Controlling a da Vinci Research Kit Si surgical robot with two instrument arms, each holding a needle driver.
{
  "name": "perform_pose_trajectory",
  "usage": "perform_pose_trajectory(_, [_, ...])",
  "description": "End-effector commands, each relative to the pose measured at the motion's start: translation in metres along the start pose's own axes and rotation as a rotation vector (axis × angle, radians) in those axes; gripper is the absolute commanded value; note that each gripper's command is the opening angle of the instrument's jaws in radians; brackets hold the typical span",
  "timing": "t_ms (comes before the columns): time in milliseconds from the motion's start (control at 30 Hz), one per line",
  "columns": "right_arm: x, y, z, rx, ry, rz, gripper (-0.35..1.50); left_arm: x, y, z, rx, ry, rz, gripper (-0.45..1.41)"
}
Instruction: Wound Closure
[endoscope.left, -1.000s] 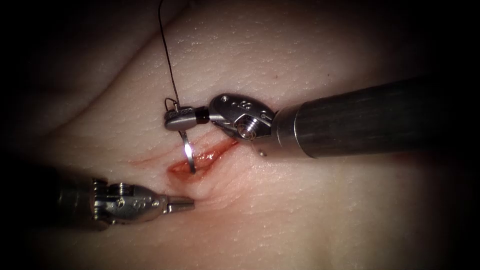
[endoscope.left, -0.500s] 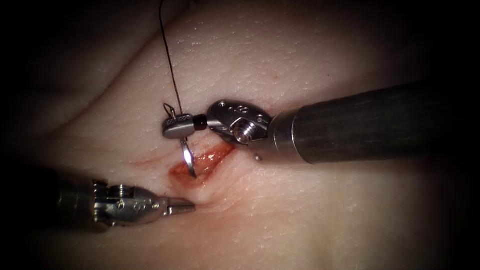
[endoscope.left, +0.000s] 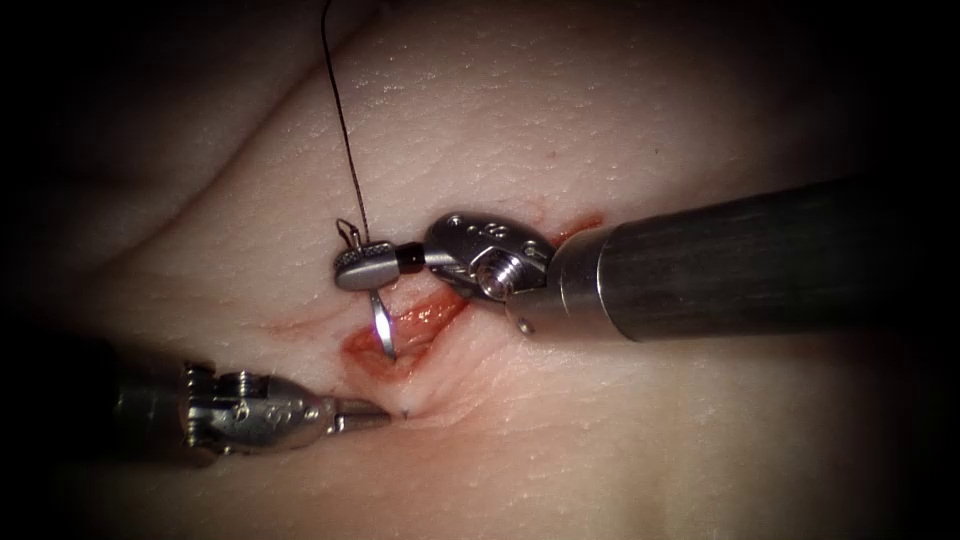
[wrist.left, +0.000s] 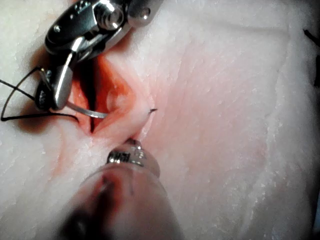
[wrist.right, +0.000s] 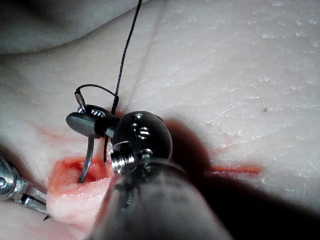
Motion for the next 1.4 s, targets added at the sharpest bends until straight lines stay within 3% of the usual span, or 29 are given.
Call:
perform_pose_trajectory(33, [-0.0005, 0.0003, 0.0008, 0.002, 0.000, 0.006, -0.35, -0.0003, 0.0006, 0.0008, -0.002, -0.001, 0.000, -0.18])
perform_pose_trajectory(833, [-0.0032, -0.0041, 0.0007, 0.016, -0.017, 0.110, -0.35, -0.0003, 0.0006, 0.0008, -0.002, -0.001, -0.006, -0.18])
perform_pose_trajectory(1033, [-0.0015, -0.0028, 0.0001, -0.031, 0.029, 0.110, -0.35, -0.0002, 0.0008, 0.0007, -0.002, -0.001, -0.007, -0.18])
perform_pose_trajectory(1067, [-0.0008, -0.0022, 0.0000, -0.037, 0.050, 0.097, -0.25, -0.0001, 0.0009, 0.0006, -0.002, -0.001, -0.008, -0.18])
perform_pose_trajectory(1167, [0.0006, -0.0008, -0.0005, -0.048, 0.111, 0.087, 0.59, 0.0003, 0.0013, 0.0002, -0.004, -0.002, -0.012, -0.18])
perform_pose_trajectory(1200, [0.0010, -0.0003, -0.0006, -0.052, 0.119, 0.077, 0.78, 0.0005, 0.0014, 0.0001, -0.005, -0.002, -0.014, -0.18])
perform_pose_trajectory(1267, [0.0018, 0.0007, -0.0010, -0.065, 0.128, 0.064, 0.98, 0.0010, 0.0015, -0.0004, -0.004, 0.015, -0.021, -0.16])
perform_pose_trajectory(1400, [0.0027, 0.0021, -0.0020, -0.077, 0.146, 0.069, 1.06, 0.0021, 0.0018, -0.0014, 0.027, 0.058, 0.017, -0.10])
